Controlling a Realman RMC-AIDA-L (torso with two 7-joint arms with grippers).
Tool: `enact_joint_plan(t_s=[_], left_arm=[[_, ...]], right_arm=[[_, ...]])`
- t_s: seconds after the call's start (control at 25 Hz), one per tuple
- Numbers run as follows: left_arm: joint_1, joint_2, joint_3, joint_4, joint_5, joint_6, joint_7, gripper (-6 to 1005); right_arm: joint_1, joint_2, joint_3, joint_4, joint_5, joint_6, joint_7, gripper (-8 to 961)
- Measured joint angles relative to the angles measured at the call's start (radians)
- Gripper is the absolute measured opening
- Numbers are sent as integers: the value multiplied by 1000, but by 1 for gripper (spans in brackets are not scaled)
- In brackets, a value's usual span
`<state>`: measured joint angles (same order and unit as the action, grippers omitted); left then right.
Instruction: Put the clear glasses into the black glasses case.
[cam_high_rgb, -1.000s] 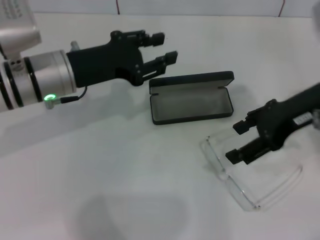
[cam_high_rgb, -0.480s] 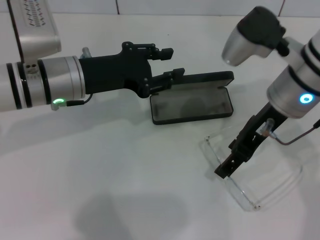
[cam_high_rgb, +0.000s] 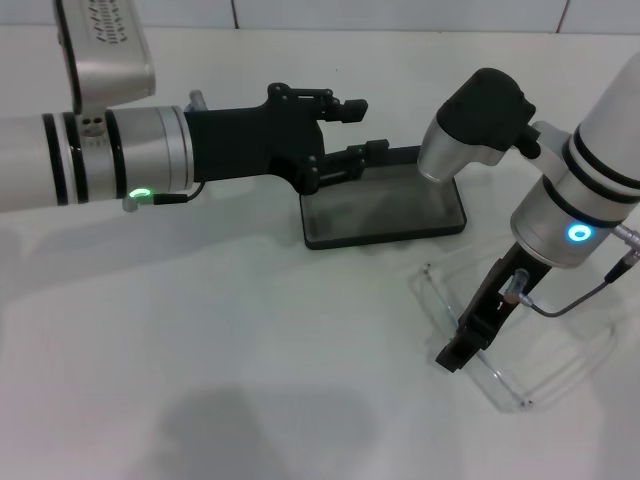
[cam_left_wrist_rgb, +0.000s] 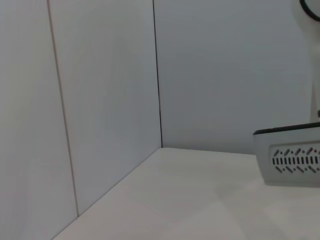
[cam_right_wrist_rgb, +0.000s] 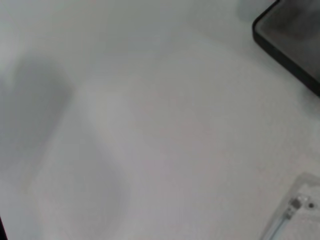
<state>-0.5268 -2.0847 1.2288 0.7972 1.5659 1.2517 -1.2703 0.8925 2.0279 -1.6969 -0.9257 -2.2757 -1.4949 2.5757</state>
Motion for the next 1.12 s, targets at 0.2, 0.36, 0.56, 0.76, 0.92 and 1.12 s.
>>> enact_joint_plan(t_s=[0.2,0.36,0.56,0.76,0.92,1.12], left_arm=[[3,0,-4,-1,0,-1,5,486],[4,0,-4,-1,0,-1,5,486],[6,0,-8,-1,-1,-1,-2,486],[12,-1,-21,-1,-12,7,-21,486],[13,2,-48,2,-14,54,-70,486],[19,1,-148,-23,-38,220,-58,485]], right_arm=[[-5,-2,1,-24,-8,-16,3,521],[-9,-5,-3,-58,-41,-66,-12,365],[-36,-11,95,-139,-61,-160,-110,208],[-73,-14,260,-181,-62,-236,-233,146],[-145,-15,361,-250,-47,-249,-341,133],[-285,-11,464,-301,120,-251,-648,120]])
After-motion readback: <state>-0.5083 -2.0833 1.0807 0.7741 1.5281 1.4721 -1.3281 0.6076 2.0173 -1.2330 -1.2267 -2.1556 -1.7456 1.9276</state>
